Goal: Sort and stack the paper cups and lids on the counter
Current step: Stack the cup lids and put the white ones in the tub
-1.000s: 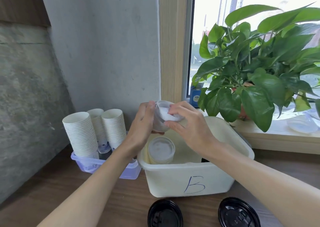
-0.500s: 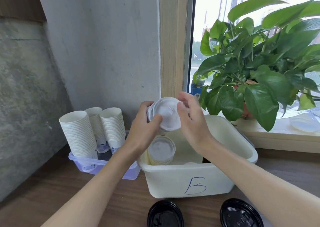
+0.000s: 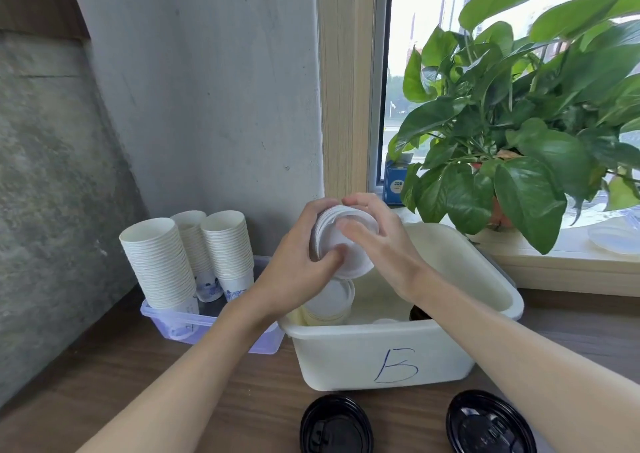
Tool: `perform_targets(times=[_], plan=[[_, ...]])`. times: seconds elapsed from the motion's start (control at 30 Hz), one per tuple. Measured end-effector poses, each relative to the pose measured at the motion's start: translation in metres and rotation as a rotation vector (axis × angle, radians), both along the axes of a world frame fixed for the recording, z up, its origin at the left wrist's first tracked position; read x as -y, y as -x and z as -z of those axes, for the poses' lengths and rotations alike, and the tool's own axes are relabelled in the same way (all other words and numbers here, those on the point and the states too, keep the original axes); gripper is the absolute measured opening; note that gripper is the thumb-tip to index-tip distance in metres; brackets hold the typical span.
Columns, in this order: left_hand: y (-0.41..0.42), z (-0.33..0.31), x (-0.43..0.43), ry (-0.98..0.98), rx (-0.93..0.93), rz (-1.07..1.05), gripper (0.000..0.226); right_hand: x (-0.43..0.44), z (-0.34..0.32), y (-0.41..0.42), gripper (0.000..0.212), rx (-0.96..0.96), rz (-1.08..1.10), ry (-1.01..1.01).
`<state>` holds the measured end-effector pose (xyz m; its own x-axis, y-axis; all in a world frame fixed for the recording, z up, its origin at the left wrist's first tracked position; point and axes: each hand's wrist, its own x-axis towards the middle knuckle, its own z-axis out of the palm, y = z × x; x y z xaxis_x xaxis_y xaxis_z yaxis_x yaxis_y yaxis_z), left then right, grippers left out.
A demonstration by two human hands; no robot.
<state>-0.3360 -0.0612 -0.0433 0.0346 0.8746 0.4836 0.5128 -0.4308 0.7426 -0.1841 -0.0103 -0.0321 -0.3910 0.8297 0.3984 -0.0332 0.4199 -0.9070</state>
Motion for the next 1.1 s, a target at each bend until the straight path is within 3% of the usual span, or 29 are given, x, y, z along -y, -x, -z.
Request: perform_targets(times=[0.13,0.27,0.43,0.73,0.9,1.1], plan=[[0.001,0.002,0.0,0.013,-0.013,0.016,0.056,0.0,0.0,0.003,0.053,-0.02,0.025,0.0],[-0.002,0.001,0.001,0.061,-0.005,0.009,0.064,0.0,-0.002,0.006,0.043,-0.054,0.161,-0.071],[-0.005,-0.004,0.005,0.008,-0.027,0.006,0.046,0.003,-0.001,0.006,0.042,-0.022,0.22,-0.116],[-0.003,-0.002,0.003,0.013,-0.044,0.012,0.04,0.002,0.001,0.008,0.049,0.026,0.24,-0.215],[-0.004,0.0,0.001,0.048,0.044,-0.053,0.063,-0.004,-0.001,0.004,0.044,0.001,0.202,-0.168],[-0.004,0.0,-0.001,0.002,-0.065,-0.088,0.052,-0.009,0.004,-0.012,0.06,0.198,0.12,-0.127]])
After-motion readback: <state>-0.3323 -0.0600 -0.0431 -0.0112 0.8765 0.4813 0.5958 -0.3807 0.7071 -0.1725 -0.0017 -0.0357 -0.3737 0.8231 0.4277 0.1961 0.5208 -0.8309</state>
